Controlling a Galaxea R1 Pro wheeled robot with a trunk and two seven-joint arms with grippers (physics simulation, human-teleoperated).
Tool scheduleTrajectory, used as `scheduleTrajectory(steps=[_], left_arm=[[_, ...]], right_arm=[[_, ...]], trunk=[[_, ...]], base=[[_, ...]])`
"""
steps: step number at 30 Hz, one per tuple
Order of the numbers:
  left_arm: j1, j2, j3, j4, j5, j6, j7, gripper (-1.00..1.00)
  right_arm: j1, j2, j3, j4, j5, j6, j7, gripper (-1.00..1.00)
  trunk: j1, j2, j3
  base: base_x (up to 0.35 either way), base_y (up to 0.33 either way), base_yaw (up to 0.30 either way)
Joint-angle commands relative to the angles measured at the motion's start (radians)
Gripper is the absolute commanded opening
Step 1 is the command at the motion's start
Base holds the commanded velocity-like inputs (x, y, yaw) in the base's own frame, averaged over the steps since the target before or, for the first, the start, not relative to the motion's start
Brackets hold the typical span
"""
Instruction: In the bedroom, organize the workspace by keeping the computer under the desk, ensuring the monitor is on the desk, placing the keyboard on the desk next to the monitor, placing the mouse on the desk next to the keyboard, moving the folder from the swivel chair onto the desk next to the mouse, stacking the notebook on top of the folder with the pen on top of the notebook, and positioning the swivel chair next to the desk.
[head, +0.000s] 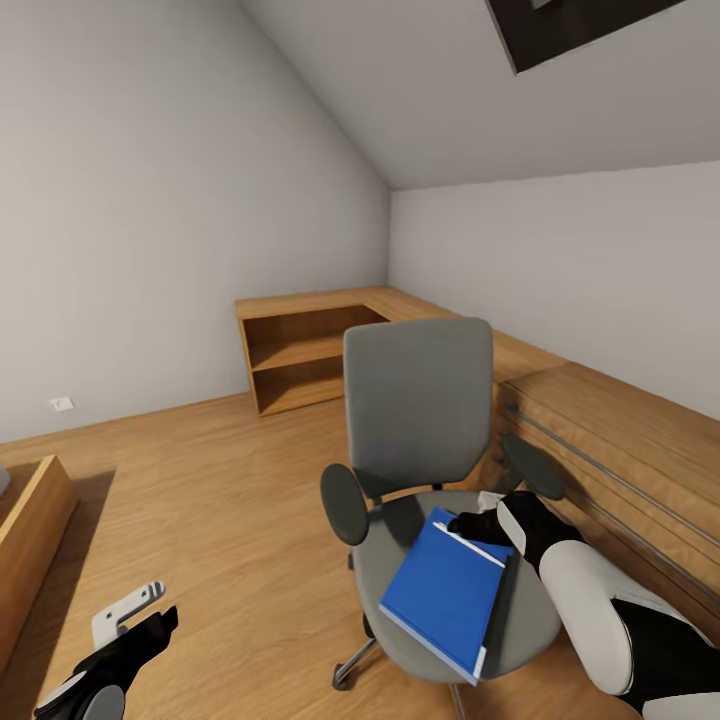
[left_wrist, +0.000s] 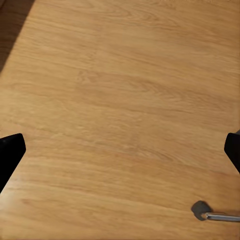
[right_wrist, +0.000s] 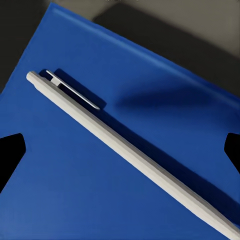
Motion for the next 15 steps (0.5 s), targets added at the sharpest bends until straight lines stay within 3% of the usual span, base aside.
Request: scheduleTrajectory(steps=[1,15], left_arm=[[0.0,0.0,-0.001,-0.002,0.01,0.002,0.008,1.0],[0.0,0.0,-0.001,-0.002,0.01,0.002,0.008,1.0]], right_arm=[[0.0,0.0,-0.007,-0.002,0.01,0.005,0.006,1.0],[0.0,0.007,-0.007,0.0,0.013,0.004,-0.011,1.0]], trunk=[[0.0,0.0,-0.001],[0.0,0.0,-0.001]], base=[[0.0,0.0,0.034],[0.0,0.0,0.007]])
